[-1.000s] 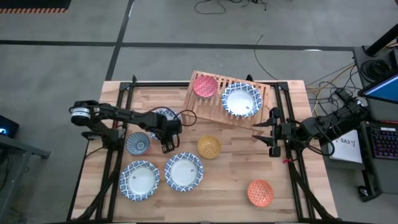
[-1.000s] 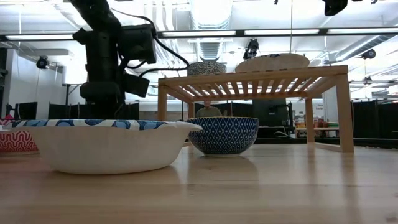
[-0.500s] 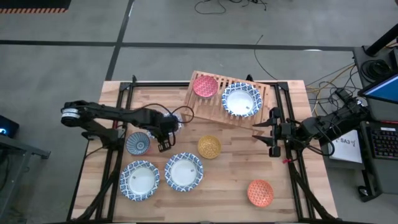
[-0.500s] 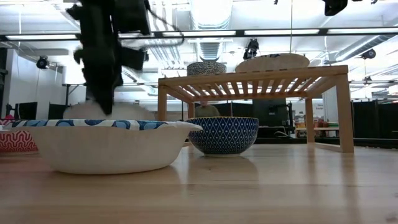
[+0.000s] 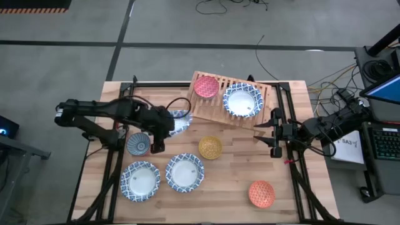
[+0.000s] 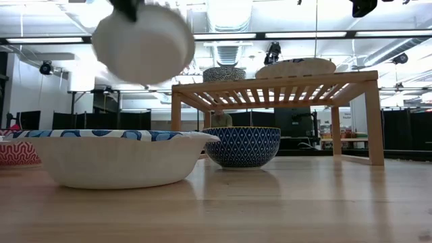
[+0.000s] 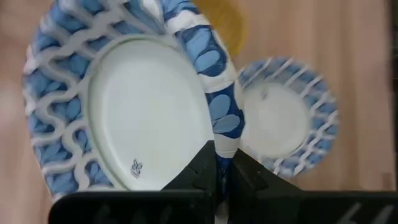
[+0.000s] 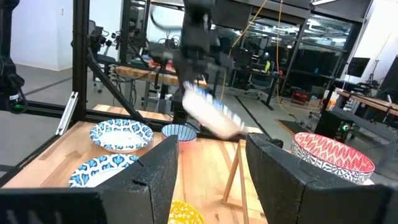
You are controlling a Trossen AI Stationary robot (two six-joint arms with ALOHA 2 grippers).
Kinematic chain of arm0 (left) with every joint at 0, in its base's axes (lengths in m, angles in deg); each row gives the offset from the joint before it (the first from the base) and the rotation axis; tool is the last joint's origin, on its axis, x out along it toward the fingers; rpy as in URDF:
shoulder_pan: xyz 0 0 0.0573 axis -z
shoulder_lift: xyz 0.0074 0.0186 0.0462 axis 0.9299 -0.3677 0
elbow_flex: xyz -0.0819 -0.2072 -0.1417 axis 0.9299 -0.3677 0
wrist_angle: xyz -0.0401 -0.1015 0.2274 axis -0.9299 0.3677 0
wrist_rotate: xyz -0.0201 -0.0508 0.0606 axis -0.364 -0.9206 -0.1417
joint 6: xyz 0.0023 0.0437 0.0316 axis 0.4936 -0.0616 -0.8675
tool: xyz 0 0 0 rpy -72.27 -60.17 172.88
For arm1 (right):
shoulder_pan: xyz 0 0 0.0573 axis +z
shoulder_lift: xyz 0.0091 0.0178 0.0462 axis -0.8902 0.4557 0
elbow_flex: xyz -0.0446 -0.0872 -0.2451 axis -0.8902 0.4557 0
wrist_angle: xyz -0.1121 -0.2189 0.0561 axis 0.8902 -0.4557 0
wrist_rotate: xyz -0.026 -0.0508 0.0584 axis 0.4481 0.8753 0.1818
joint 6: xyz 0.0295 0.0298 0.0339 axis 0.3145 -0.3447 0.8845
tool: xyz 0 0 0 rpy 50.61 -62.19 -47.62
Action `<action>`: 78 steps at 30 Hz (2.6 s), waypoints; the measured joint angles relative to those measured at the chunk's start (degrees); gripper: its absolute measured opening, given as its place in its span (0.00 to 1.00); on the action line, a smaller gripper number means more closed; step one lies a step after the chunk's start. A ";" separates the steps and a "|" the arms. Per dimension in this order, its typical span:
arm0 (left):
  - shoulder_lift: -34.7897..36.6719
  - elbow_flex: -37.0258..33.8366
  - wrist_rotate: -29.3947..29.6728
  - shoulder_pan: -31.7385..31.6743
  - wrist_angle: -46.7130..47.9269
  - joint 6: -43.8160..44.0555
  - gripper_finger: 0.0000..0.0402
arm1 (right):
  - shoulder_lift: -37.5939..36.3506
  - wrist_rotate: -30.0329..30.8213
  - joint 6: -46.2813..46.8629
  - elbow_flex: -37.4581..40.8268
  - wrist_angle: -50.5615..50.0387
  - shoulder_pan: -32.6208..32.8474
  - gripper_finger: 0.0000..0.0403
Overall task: Place and stack bowls onto a shelf
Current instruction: Stack the white pattern bowl on top of the other white pattern bowl on the shelf
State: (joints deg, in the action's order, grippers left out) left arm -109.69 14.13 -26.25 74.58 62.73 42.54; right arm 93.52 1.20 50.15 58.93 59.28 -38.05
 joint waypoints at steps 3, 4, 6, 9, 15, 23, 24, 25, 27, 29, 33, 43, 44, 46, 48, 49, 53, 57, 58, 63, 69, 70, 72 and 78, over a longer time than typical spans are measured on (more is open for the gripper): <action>-1.61 5.28 0.36 2.08 -0.38 -3.00 0.00 | 0.02 0.00 -0.02 0.00 -0.13 0.00 0.44; -2.33 6.91 1.23 2.75 -0.07 -3.93 0.00 | 0.02 0.00 -0.02 0.00 -0.14 0.00 0.44; -3.86 10.09 2.82 3.84 -0.28 -6.57 0.00 | 0.02 -0.01 -0.02 0.00 -0.15 0.00 0.44; -7.08 14.94 4.35 4.86 -0.69 -12.77 0.00 | 0.02 -0.02 -0.24 0.00 -0.15 0.00 0.44; -16.64 26.30 10.07 4.90 -0.89 -27.81 0.00 | -0.10 -0.19 -1.44 -0.01 -0.14 0.02 0.44; -29.89 39.67 17.84 3.15 -0.48 -41.93 0.00 | -0.13 -2.81 -4.12 -0.77 -0.19 0.02 0.44; -31.35 40.93 17.90 2.68 -0.45 -42.49 0.00 | -0.13 -3.95 -4.62 -0.92 -0.18 0.02 0.44; -32.66 42.16 17.92 2.24 -0.39 -42.87 0.00 | -0.14 -5.19 -5.03 -1.07 -0.27 0.02 0.44; -35.00 44.26 17.94 1.29 0.05 -43.16 0.00 | -0.18 -7.99 -5.40 -1.42 -0.34 0.04 0.44; -37.08 46.39 17.94 0.42 0.78 -43.16 0.00 | -0.20 -11.35 -5.42 -1.67 -0.30 0.07 0.44; -40.53 50.22 17.94 -1.26 0.97 -43.44 0.00 | -0.20 -16.11 -5.40 -2.39 -0.30 0.68 0.44; -42.37 50.64 16.94 -4.95 -1.09 -43.11 0.00 | -0.09 -19.67 -5.94 -3.28 -0.15 3.69 0.44; -42.38 50.62 15.91 -5.21 -1.89 -43.12 0.00 | -0.11 -19.67 -6.12 -3.28 -0.16 3.80 0.44; -42.38 50.62 14.55 -5.62 -3.22 -43.09 0.00 | -0.11 -19.67 -6.45 -3.28 -0.18 3.80 0.44; -42.38 50.62 14.37 -5.93 -4.11 -43.05 0.00 | -0.12 -19.67 -6.45 -3.28 -0.19 3.80 0.44; -42.38 50.62 14.32 -6.08 -4.19 -43.03 0.00 | -0.11 -19.65 -6.47 -3.28 -0.19 3.80 0.44; -42.61 50.62 14.05 -6.46 -5.00 -43.10 0.00 | -0.11 -19.65 -6.49 -3.28 -0.19 3.80 0.44; -42.81 50.56 12.67 -6.54 -7.57 -43.93 0.00 | -0.11 -19.63 -6.55 -3.28 -0.19 3.80 0.44; -42.80 50.56 11.94 -6.54 -8.55 -44.38 0.00 | -0.11 -19.64 -6.75 -3.28 -0.20 3.80 0.44; -42.79 50.56 11.36 -6.84 -12.17 -46.55 0.00 | -0.11 -19.63 -6.72 -3.28 -0.19 3.80 0.44; -43.53 50.56 11.38 -7.82 -16.68 -48.02 0.00 | -0.11 -19.63 -6.42 -3.28 -0.17 3.80 0.44; -43.66 50.55 11.35 -8.06 -16.53 -48.11 0.00 | -0.09 -19.63 -6.43 -3.28 -0.21 3.80 0.44; -44.53 50.53 11.38 -8.64 -17.39 -48.33 0.01 | -0.11 -19.63 -6.42 -3.28 -0.30 3.80 0.44; -46.22 50.58 11.45 -10.01 -17.23 -48.36 0.10 | -0.08 -19.63 -6.44 -3.28 -0.56 3.80 0.44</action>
State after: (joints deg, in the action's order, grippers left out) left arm -155.91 64.71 -14.79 64.57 45.50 -5.82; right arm 93.43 -18.43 43.71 55.65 58.72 -34.25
